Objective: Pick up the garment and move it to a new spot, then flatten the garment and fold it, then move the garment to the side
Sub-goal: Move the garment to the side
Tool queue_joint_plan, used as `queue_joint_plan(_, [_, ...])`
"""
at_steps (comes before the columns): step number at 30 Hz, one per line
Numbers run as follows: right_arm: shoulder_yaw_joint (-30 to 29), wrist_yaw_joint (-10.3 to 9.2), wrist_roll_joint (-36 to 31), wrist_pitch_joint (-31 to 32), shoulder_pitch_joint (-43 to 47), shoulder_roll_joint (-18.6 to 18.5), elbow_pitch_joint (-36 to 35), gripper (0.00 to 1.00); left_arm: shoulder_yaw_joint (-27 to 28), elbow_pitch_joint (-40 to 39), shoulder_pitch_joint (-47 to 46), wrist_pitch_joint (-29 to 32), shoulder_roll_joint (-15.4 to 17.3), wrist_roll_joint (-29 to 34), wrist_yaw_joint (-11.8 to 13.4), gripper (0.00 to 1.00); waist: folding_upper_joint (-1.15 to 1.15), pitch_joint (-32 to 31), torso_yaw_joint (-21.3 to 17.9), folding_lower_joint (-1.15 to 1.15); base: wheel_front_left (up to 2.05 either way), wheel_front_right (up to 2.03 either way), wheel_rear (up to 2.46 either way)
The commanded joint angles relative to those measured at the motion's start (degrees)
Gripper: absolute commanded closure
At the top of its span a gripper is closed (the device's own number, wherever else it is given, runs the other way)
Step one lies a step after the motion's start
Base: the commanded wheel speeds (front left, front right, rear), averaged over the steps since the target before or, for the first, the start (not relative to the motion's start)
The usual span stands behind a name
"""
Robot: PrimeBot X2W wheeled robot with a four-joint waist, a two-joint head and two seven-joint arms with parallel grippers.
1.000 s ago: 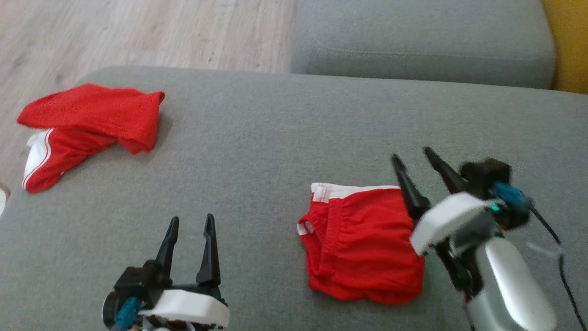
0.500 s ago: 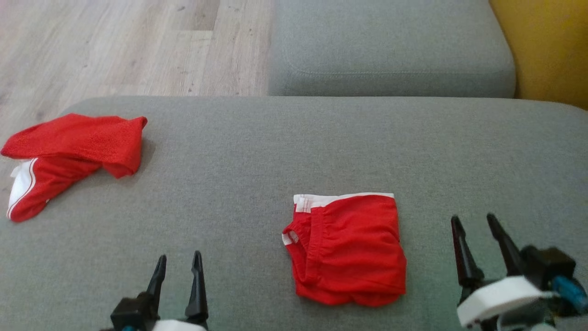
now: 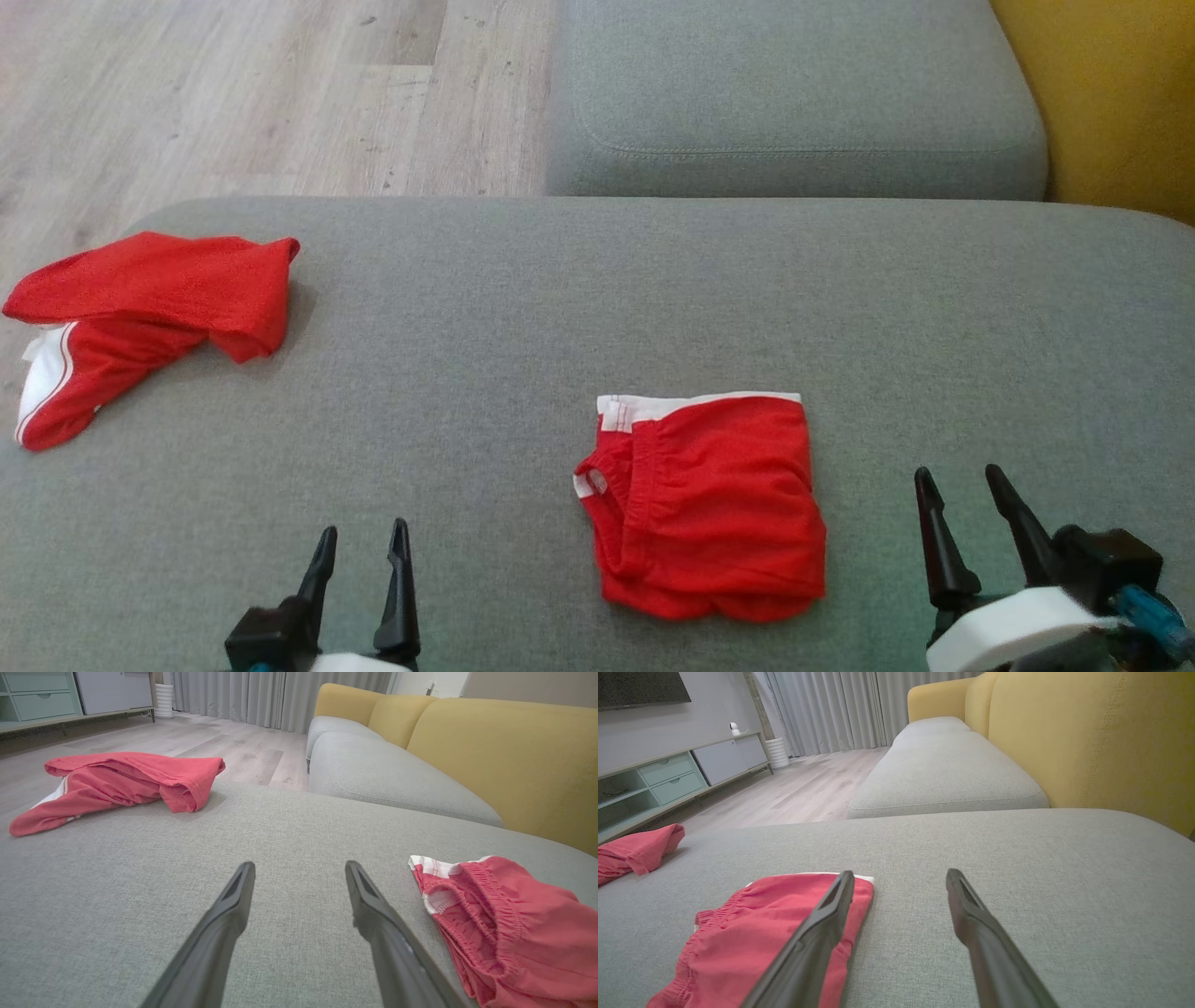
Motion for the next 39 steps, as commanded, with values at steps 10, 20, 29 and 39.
queue_joint_plan(10, [1.99,-0.04,1.50,2.56,-5.20,-0.33,0.19,0.00,1.29,-1.80,-2.89,-0.11,0.48,-0.45,0.39,0.00,0.00,0.79,0.84,0.00,0.00,0.00,0.00])
queue_joint_plan(20, [1.93,-0.04,-0.05,19.96,-15.34,-0.33,6.13,0.00,0.62,-0.91,-3.96,-0.88,-0.64,-0.71,-0.37,0.00,0.00,2.58,4.49,0.00,0.00,0.00,0.00])
queue_joint_plan(29, [1.13,-0.04,-0.29,28.23,-19.29,-1.02,14.47,0.00,1.02,0.29,-4.47,-2.13,-1.56,-0.91,-0.55,0.00,0.00,5.54,9.73,0.00,0.00,0.00,0.00])
queue_joint_plan(39, [1.94,-0.04,2.49,28.99,-21.55,-0.64,20.13,1.00,1.83,0.59,-5.47,-3.09,-1.88,-0.42,-0.82,0.00,0.00,8.52,9.74,0.00,0.00,0.00,0.00])
